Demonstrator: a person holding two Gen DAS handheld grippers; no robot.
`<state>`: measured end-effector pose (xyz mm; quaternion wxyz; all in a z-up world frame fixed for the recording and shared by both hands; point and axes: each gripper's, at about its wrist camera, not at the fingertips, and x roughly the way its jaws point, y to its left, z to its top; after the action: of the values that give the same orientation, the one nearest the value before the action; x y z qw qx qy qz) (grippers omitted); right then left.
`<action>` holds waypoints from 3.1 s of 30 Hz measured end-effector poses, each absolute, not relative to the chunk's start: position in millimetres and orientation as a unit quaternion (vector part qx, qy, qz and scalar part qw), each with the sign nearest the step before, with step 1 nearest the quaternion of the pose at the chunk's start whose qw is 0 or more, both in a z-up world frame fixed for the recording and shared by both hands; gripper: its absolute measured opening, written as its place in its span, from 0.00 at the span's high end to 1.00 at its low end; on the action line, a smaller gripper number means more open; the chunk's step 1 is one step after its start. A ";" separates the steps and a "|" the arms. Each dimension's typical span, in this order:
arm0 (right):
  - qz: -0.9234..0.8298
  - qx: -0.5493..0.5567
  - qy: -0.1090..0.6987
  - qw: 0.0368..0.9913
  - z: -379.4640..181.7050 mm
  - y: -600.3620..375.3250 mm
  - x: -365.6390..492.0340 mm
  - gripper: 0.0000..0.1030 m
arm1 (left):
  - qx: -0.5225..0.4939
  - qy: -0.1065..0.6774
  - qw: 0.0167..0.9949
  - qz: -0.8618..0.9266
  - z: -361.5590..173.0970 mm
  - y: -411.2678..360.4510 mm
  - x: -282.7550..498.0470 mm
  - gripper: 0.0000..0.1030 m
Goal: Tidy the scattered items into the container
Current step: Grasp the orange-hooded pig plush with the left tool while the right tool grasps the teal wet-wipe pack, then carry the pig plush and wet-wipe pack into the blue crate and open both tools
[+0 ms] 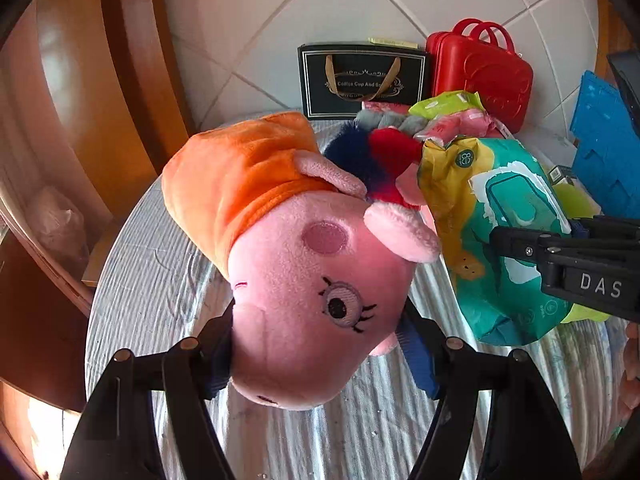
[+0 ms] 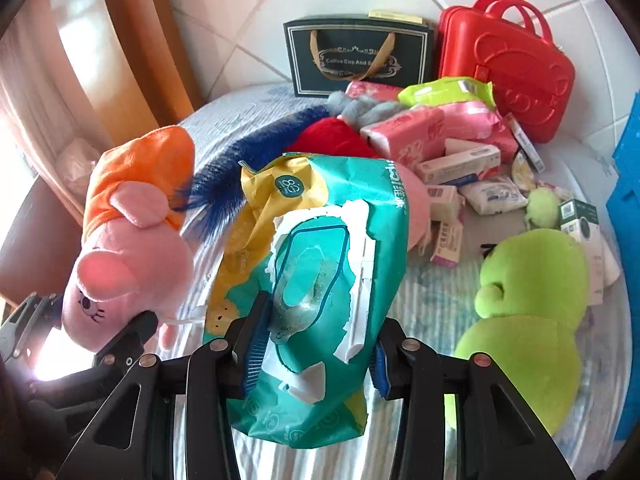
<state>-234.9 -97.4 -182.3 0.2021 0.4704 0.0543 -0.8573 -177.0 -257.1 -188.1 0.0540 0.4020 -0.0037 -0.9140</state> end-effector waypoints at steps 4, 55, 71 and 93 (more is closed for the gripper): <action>-0.871 0.440 0.051 0.212 -152.3 -80.7 -229.8 0.60 | 0.365 -0.008 0.065 -0.929 -154.5 -236.3 -164.1 0.32; -0.971 0.221 -0.004 -0.086 75.7 565.6 -173.0 0.60 | 0.245 -0.106 -0.238 -0.934 28.8 409.2 -180.3 0.29; -0.973 0.231 -0.011 0.005 54.7 574.7 -193.3 0.56 | 0.282 -0.113 -0.158 -0.939 20.6 414.7 -163.9 0.23; -0.974 0.223 -0.023 -0.042 63.6 571.7 -152.6 0.01 | 0.275 -0.087 -0.164 -0.943 22.7 380.3 -135.9 0.19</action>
<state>-152.6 571.7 63.6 -0.0415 0.2226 -0.0227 -0.9738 -135.9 380.3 22.7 -0.1636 0.2753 -0.0869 -0.9433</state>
